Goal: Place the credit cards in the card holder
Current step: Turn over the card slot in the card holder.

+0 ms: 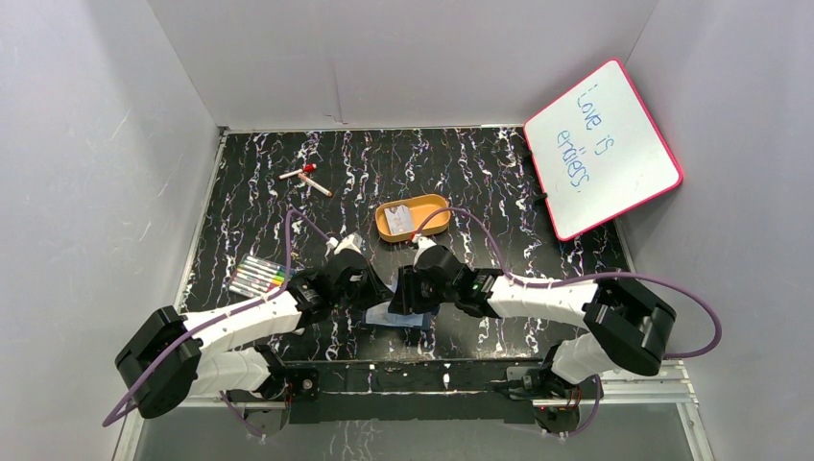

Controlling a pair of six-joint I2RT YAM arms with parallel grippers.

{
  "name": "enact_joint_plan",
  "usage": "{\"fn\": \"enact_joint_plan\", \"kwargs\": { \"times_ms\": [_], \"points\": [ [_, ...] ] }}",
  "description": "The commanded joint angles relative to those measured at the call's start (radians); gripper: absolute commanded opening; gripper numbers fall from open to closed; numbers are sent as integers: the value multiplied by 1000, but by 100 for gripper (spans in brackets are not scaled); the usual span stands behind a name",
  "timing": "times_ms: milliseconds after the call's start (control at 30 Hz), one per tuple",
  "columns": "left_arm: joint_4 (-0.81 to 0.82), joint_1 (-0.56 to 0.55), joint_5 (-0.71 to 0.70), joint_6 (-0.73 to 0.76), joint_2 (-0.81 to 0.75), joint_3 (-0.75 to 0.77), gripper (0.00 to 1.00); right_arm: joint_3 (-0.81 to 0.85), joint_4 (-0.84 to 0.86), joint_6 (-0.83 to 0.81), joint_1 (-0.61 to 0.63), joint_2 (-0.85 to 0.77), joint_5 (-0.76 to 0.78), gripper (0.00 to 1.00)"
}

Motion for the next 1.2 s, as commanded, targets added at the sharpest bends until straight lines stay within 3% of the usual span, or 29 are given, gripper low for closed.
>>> {"fn": "enact_joint_plan", "kwargs": {
  "times_ms": [0, 200, 567, 733, 800, 1000, 1167],
  "points": [
    [25, 1, 12, 10, 2, 7, 0, 11, 58, -4, 6, -11, 8, 43],
    [30, 2, 14, 11, 1, 4, 0, 8, 74, 6, 6, 9, -3, 32],
    [15, 2, 2, 13, -10, 1, 0, 9, 24, 14, 6, 7, 27, 0],
    [-21, 1, -37, 28, -17, 8, 1, -13, -19, 20, 5, -23, 53, 0],
    [-98, 2, -76, 40, -27, 23, 7, -27, -47, 21, 5, -38, 64, 0],
    [-201, 2, -165, 88, -93, 47, 47, -66, -81, 27, 6, -79, 104, 0],
    [-286, 2, -226, 128, -139, 82, 56, -77, -106, 30, 5, -86, 123, 0]
  ]
}}
